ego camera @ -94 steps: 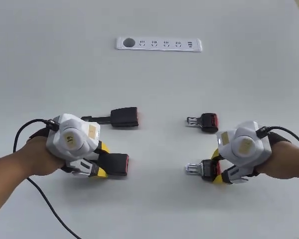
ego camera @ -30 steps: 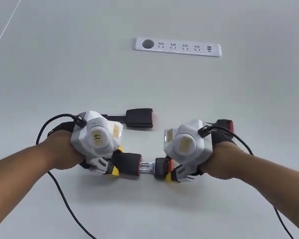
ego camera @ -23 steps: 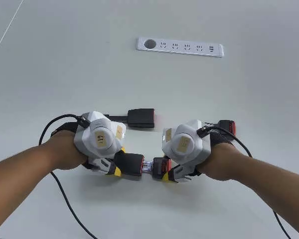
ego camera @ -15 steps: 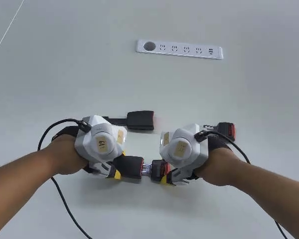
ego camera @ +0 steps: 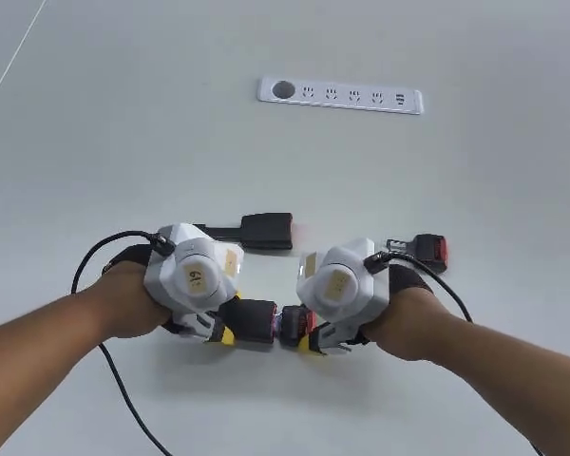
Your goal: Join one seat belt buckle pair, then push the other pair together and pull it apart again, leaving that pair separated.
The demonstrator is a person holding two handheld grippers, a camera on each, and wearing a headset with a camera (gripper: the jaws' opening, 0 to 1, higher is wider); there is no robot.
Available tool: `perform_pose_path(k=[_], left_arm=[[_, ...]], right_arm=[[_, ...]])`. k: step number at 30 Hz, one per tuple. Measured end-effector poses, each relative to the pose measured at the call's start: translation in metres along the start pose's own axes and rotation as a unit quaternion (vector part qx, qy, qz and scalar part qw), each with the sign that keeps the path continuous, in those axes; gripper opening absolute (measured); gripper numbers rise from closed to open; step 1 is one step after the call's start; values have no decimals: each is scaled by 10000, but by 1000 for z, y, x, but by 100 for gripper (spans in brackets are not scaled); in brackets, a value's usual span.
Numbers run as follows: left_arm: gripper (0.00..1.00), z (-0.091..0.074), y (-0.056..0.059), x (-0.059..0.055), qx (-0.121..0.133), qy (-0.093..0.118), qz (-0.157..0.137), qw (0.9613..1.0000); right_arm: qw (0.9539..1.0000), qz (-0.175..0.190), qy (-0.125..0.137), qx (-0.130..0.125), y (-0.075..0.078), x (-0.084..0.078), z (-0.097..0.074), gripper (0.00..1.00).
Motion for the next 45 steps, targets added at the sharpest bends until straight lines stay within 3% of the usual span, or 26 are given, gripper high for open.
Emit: perform_pose_path(k=[1, 3, 17, 28, 31, 45], left_arm=[[31, -2, 1, -3, 0, -78, -34, 10000], [31, -3, 1, 0, -18, 45, -5, 10000], [31, -3, 1, -1, -53, 1, 14, 10000], [31, -2, -3, -5, -192, 176, 81, 9996], [31, -2, -3, -5, -207, 257, 67, 9994], [30, -4, -2, -6, -283, 518, 50, 9982]], right_arm=[[9999, 58, 86, -11, 0, 3, 1, 30], [10000, 29, 19, -7, 0, 0, -1, 30], [10000, -9, 7, -11, 0, 0, -1, 31], [9994, -133, 306, -80, -2, -3, -2, 32], [9983, -205, 517, -165, -2, -4, -3, 31], [9948, -393, 831, -446, -6, -4, -5, 31]])
Point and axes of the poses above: the centre of the closed fingertips' face, and the gripper's own axes: z roughly forward along the fingers, y roughly to its right, x roughly out of its top, the point moved 3 cm from there along -z, roughly backward along the fingers, and after that the axes turned 11 degrees about -z, right-handed, at the moved point
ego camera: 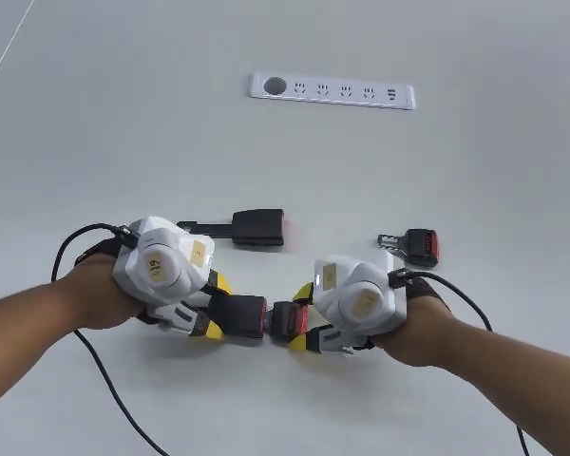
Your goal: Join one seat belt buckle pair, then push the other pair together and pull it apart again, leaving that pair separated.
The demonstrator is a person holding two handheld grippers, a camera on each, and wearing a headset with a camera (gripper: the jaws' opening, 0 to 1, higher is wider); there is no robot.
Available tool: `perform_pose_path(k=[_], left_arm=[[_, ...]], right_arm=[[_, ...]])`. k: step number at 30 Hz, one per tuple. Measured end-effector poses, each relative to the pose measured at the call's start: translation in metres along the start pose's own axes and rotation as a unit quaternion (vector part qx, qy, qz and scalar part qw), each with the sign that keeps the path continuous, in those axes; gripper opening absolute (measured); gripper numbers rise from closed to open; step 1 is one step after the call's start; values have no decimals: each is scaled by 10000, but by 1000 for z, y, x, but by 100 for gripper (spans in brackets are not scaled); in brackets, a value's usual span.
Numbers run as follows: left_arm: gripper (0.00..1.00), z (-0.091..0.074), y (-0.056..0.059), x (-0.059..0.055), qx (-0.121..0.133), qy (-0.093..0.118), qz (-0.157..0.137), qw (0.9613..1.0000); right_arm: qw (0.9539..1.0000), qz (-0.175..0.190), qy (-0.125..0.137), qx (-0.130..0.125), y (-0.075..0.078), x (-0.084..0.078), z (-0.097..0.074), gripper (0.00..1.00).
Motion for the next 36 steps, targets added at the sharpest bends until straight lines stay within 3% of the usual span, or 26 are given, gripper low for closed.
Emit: perform_pose_path(k=[7, 31, 36], left_arm=[[30, -4, 7, 6, -35, 61, 30, 10000], [30, -8, 13, 14, -99, 210, 158, 9996], [30, -3, 5, 8, -92, 200, 148, 9996]], right_arm=[[9999, 53, 105, -54, 0, -1, -2, 30], [9996, 121, 233, -62, 0, -4, -2, 30], [9995, 123, 279, -91, 0, -4, -1, 31]])
Point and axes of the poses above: the centre of the closed fingertips' face, and the gripper's own axes: z roughly forward along the fingers, y roughly to its right, x roughly out of its top, the point moved 3 cm from there along -z, roughly backward along the fingers, and after that the axes turned 11 degrees about -z, right-handed, at the moved point
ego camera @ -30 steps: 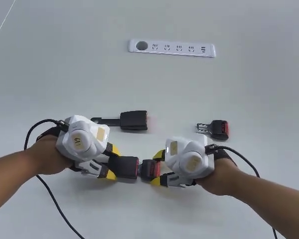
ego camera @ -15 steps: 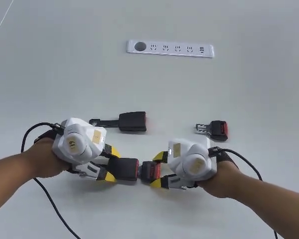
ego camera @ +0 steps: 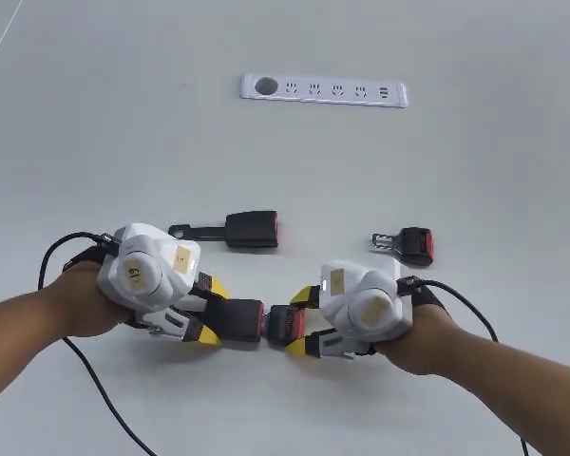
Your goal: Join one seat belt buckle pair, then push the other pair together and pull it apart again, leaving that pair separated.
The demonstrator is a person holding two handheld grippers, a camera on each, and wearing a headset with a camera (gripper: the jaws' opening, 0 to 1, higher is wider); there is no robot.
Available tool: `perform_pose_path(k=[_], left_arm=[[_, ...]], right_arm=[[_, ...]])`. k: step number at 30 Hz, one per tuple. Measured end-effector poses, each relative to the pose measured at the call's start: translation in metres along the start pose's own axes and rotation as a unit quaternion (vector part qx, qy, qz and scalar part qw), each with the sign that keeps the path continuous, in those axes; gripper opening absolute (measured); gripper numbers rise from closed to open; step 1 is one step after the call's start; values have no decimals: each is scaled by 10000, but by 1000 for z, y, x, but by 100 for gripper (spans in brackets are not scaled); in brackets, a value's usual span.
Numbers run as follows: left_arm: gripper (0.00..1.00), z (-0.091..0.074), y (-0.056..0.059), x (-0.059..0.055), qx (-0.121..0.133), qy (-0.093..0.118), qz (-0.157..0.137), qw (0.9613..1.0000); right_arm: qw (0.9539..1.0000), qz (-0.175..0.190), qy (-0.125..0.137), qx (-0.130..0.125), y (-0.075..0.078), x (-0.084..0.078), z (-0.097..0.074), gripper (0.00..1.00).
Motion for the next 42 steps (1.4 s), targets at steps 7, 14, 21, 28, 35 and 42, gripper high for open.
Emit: perform_pose_path(k=[7, 14, 21, 28, 35, 42], left_arm=[[31, 3, -2, 0, -17, -171, 76, 9998], [33, 4, 0, 1, 64, -355, 219, 9991], [62, 10, -9, -1, 390, -453, 236, 9979], [76, 6, -16, 15, 494, -77, 127, 9987], [76, -10, -28, 30, 672, 98, 185, 9975], [72, -28, -47, 38, 875, 167, 75, 9960]], right_arm=[[10000, 22, -55, 4, -1, 1, 0, 32], [10000, -15, -65, -38, -1, 3, -2, 34], [9996, 83, 72, -261, 4, 12, -3, 72], [9995, 136, 70, -282, 6, 9, -11, 74], [9983, 399, 181, -380, 12, 2, -34, 74], [9951, 732, 188, -644, 33, -26, -71, 73]])
Point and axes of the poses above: the centre of the closed fingertips' face, and the gripper's own axes: z roughly forward along the fingers, y roughly to its right, x roughly out of its top, the point moved 3 cm from there along -z, roughly backward along the fingers, and after that the axes turned 11 degrees about -z, right-handed, at the moved point
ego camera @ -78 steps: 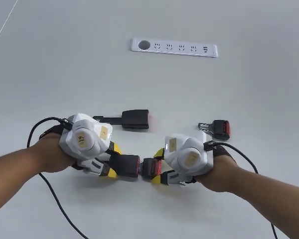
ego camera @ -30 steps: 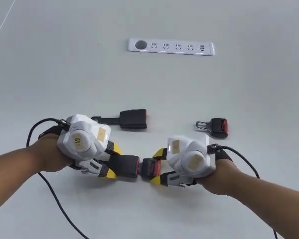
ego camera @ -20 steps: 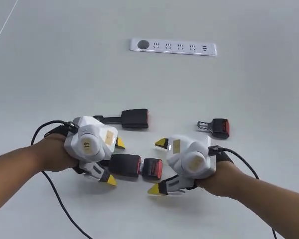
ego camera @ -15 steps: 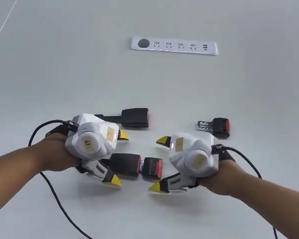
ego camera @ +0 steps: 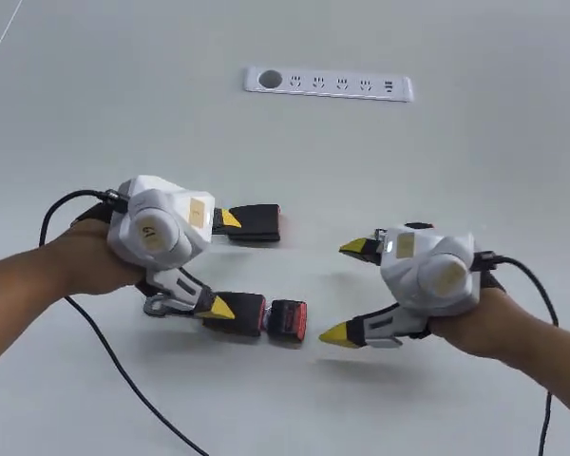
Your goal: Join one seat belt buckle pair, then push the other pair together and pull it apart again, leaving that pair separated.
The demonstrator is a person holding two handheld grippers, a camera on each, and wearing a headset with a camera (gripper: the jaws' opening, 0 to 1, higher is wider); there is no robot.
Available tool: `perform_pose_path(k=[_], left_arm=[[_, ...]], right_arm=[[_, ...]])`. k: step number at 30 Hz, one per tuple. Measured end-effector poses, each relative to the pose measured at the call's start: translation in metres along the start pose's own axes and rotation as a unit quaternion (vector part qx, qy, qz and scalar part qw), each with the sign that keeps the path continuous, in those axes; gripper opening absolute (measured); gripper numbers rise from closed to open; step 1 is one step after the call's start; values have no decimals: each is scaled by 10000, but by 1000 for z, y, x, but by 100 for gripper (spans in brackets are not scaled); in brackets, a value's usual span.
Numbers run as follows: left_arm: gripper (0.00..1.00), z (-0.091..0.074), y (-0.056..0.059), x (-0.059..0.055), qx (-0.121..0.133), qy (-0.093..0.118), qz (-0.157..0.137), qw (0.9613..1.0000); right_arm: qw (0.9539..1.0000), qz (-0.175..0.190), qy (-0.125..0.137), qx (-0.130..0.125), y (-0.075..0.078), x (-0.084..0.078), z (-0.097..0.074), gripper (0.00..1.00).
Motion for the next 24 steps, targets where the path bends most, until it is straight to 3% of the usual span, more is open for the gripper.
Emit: perform_pose_path(k=[6, 12, 17, 21, 24], left_arm=[[70, -15, -21, 16, 202, 35, -43, 9998], [67, -11, -38, 19, 176, -129, -90, 9997], [67, 1, -45, 20, 71, -232, -98, 9997], [66, 11, -49, 15, -33, -280, -280, 9992], [65, 20, -48, 7, -151, -437, -292, 9985]], right_arm=[[9992, 231, -197, -260, 36, -31, -31, 72], [9981, 321, -424, -326, 69, -56, -49, 71], [9966, 470, -650, -175, 80, -75, -50, 71], [9945, 447, -948, 42, 82, -88, -47, 69], [9937, 412, -1026, 171, 82, -93, -45, 64]])
Point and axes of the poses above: the centre of the closed fingertips' face, and the gripper's own axes: z roughly forward along the fingers, y roughly to its right, x roughly out of its top, the point moved 3 cm from there along -z, roughly backward along the fingers, and after that the axes turned 11 degrees about -z, right-handed, at the moved point
